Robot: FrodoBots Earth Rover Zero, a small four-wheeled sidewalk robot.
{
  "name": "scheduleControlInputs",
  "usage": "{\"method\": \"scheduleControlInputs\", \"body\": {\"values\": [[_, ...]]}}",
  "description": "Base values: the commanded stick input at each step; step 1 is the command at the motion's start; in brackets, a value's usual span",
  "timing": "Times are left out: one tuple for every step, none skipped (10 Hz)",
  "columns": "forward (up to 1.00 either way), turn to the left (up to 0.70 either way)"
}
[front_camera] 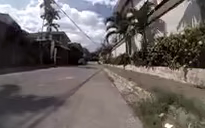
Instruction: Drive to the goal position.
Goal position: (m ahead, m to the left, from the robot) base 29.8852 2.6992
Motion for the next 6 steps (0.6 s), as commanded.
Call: {"method": "scheduleControlInputs", "body": {"values": [[1.0, 0.0], [1.0, 0.0], [1.0, 0.36], [1.0, 0.27], [1.0, 0.0], [1.0, 0.0]]}}
